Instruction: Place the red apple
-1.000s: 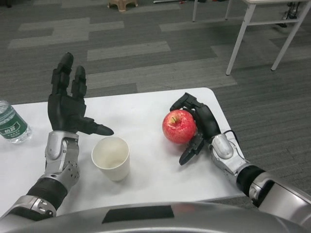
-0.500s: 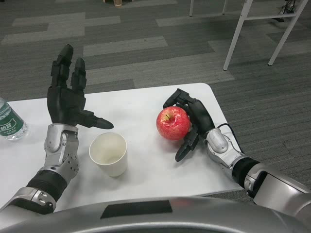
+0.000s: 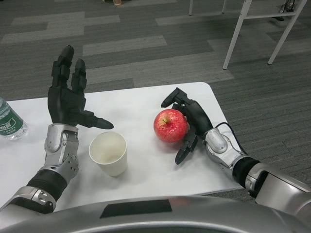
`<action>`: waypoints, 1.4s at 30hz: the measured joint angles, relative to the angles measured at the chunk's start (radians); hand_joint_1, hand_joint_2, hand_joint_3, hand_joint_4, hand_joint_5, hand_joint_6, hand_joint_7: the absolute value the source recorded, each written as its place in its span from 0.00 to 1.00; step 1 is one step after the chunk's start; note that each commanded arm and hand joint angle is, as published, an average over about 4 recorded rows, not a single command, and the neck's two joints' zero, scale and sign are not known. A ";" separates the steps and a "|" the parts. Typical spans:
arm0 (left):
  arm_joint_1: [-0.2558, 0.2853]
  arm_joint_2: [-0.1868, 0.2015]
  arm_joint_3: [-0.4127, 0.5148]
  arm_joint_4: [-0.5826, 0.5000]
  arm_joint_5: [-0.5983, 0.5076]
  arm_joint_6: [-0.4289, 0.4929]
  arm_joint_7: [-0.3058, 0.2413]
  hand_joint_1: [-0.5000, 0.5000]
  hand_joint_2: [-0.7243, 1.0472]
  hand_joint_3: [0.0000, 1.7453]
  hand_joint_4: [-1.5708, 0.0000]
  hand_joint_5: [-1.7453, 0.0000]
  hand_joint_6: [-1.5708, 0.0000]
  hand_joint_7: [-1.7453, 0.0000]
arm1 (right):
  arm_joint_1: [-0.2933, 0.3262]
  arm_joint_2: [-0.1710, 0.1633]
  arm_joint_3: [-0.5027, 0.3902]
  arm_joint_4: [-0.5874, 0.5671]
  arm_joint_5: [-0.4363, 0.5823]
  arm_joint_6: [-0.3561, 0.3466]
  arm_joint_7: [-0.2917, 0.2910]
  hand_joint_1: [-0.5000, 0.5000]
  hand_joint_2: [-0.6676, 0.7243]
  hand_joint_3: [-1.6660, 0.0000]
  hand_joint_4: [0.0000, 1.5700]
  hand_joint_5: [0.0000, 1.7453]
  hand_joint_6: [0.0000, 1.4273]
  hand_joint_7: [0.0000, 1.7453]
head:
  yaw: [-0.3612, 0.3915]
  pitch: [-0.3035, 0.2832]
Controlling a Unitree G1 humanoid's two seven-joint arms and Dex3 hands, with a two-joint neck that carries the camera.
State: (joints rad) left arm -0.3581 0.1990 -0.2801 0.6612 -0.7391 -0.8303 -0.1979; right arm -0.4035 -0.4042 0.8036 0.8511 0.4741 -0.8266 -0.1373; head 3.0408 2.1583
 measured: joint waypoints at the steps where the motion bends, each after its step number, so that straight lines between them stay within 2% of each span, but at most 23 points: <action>1: 0.000 0.000 0.000 0.001 0.000 0.000 0.000 0.16 0.30 0.05 1.00 1.00 1.00 0.80 | 0.003 0.000 -0.001 -0.003 -0.002 0.001 0.003 0.57 0.95 0.95 0.20 0.26 0.00 0.56 | 0.000 0.000; 4: -0.001 0.000 0.000 0.005 0.000 0.000 0.000 0.16 0.30 0.05 1.00 1.00 1.00 0.79 | 0.005 -0.004 -0.001 -0.007 -0.006 0.004 0.012 0.44 0.95 0.95 0.15 0.14 0.00 0.42 | 0.001 0.001; 6: -0.001 0.000 -0.001 0.006 0.000 0.000 0.000 0.16 0.30 0.05 1.00 1.00 1.00 0.80 | 0.007 -0.007 -0.001 -0.010 -0.008 0.004 0.016 0.39 0.95 0.95 0.13 0.11 0.00 0.37 | 0.001 0.002; 9: -0.002 0.000 -0.001 0.006 0.000 0.000 0.000 0.16 0.30 0.01 1.00 1.00 1.00 0.80 | 0.011 -0.010 -0.001 -0.015 -0.009 0.010 0.017 0.34 0.95 0.95 0.12 0.11 0.00 0.36 | 0.000 0.004; 13: -0.002 0.000 -0.001 0.007 -0.002 0.000 0.000 0.16 0.30 0.01 1.00 1.00 1.00 0.80 | 0.014 -0.012 -0.003 -0.022 -0.009 0.013 0.017 0.32 0.95 0.95 0.11 0.06 0.00 0.32 | 0.000 0.004; 17: -0.002 0.000 -0.001 0.007 -0.003 0.000 0.000 0.16 0.30 0.03 1.00 1.00 1.00 0.77 | 0.020 -0.014 -0.011 -0.030 -0.009 0.015 0.017 0.22 0.97 0.99 0.04 0.00 0.00 0.27 | 0.000 0.008; 21: -0.002 0.000 -0.002 0.007 -0.006 0.000 0.000 0.16 0.30 0.04 1.00 1.00 1.00 0.80 | 0.033 -0.017 -0.032 -0.046 -0.010 0.021 0.018 0.11 1.00 1.00 0.00 0.00 0.00 0.18 | -0.003 0.015; 24: -0.003 0.000 -0.002 0.007 -0.006 0.000 0.000 0.16 0.30 0.04 1.00 1.00 1.00 0.80 | 0.044 -0.018 -0.055 -0.057 -0.011 0.021 0.019 0.08 1.00 1.00 0.00 0.00 0.00 0.12 | -0.002 0.020; 32: -0.003 -0.001 -0.002 0.007 -0.007 0.000 0.000 0.16 0.30 0.01 1.00 1.00 1.00 0.78 | 0.077 -0.016 -0.136 -0.079 -0.012 0.023 0.022 0.08 1.00 1.00 0.00 0.00 0.00 0.07 | 0.007 0.032; 35: -0.003 -0.001 -0.002 0.007 -0.007 0.000 0.000 0.16 0.30 0.05 1.00 1.00 1.00 0.80 | 0.090 -0.017 -0.159 -0.099 -0.013 0.024 0.022 0.07 1.00 1.00 0.00 0.00 0.00 0.04 | 0.009 0.038; 39: -0.004 -0.001 -0.002 0.007 -0.007 0.000 0.000 0.16 0.30 0.05 1.00 1.00 1.00 0.80 | 0.105 -0.019 -0.202 -0.128 -0.015 0.026 0.027 0.04 1.00 1.00 0.00 0.00 0.00 0.01 | 0.013 0.046; 42: -0.005 -0.002 -0.002 0.007 -0.007 0.000 0.000 0.16 0.30 0.01 1.00 1.00 1.00 0.80 | 0.118 -0.021 -0.258 -0.165 -0.017 0.030 0.030 0.04 1.00 1.00 0.00 0.00 0.00 0.00 | 0.021 0.064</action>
State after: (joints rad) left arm -0.3627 0.1975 -0.2817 0.6684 -0.7465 -0.8305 -0.1979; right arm -0.2858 -0.4252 0.5459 0.6857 0.4570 -0.7967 -0.1071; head 3.0617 2.2227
